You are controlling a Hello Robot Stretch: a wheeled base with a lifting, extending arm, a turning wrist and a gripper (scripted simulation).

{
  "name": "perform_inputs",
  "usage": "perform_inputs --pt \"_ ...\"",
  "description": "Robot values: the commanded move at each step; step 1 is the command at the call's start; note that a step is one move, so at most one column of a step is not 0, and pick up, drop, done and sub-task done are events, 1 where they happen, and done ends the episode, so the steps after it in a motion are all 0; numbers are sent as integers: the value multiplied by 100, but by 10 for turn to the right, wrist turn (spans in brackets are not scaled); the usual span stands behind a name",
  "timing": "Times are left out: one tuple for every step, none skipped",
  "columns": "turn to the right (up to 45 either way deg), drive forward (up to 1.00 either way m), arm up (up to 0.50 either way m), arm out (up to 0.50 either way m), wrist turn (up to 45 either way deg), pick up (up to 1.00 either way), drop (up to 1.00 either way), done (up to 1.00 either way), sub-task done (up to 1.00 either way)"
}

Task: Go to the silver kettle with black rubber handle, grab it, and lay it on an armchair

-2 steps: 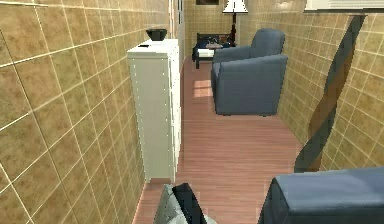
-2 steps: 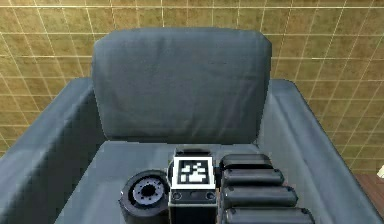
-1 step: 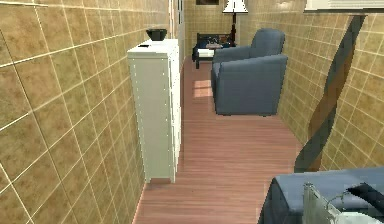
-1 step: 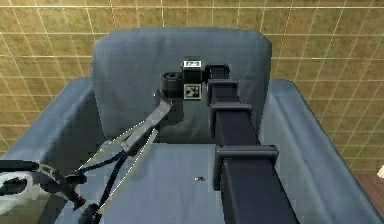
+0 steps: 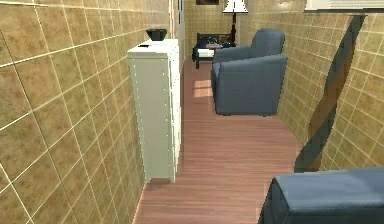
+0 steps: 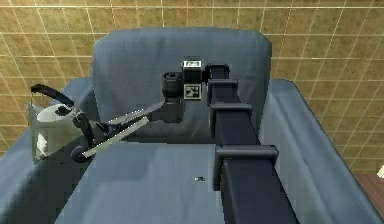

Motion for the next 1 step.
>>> perform_inputs --pt "0 0 0 0 450 0 0 0 0"
